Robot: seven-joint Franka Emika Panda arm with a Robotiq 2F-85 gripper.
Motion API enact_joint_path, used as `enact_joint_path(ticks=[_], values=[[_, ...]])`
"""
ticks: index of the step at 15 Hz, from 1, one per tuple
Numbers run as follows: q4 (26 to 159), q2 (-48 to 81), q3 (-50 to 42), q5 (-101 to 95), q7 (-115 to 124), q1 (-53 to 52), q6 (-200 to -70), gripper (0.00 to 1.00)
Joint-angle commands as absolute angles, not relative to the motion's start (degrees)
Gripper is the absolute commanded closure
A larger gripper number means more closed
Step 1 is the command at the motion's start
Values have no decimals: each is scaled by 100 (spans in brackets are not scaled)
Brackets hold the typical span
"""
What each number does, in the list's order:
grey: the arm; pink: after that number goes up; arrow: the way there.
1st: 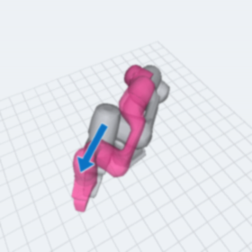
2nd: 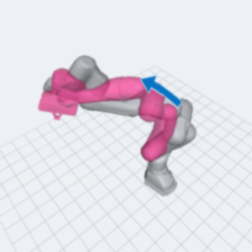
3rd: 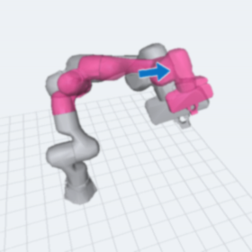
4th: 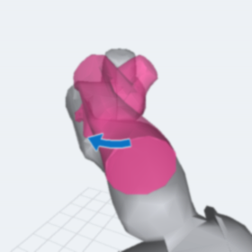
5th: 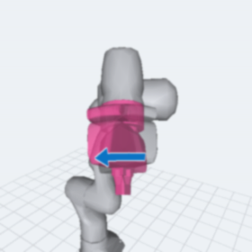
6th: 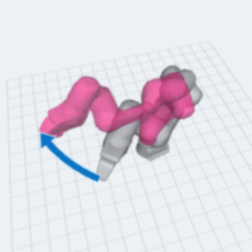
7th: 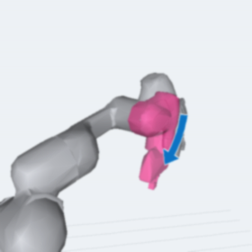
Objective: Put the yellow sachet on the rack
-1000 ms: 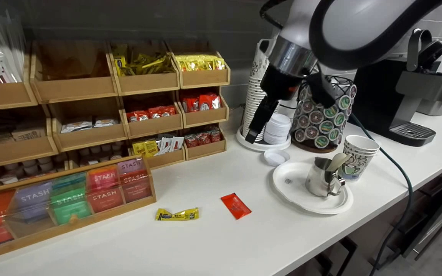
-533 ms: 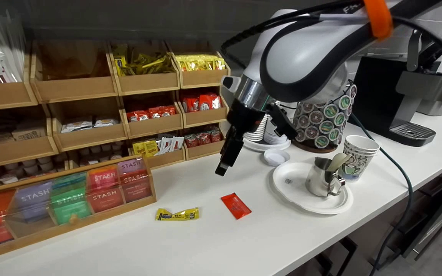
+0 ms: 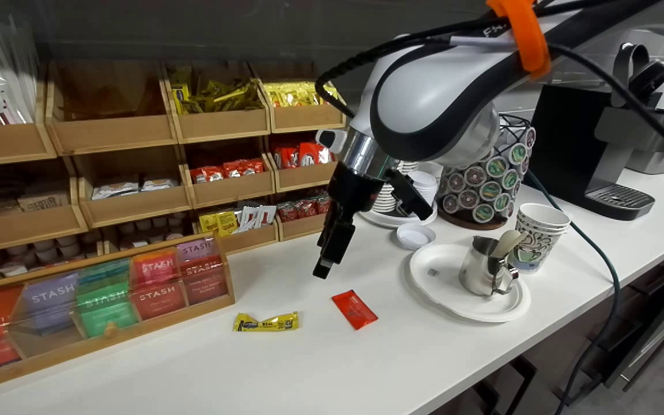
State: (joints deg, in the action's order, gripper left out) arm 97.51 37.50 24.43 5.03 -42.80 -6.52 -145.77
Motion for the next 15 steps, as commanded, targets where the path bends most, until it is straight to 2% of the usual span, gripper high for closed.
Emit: enact_joint_path(ticks=[1, 10, 13, 14, 15], values=[[9281, 4420, 2480, 428, -4825, -694, -14611, 0], [8100, 5671, 2916, 656, -5951, -585, -14550, 0], [7900, 5824, 3155, 864, -6127, -513, -14108, 8], [7856, 5839, 3155, 918, -6129, -547, -14008, 17], [7806, 5847, 3151, 975, -6118, -578, -13889, 17]])
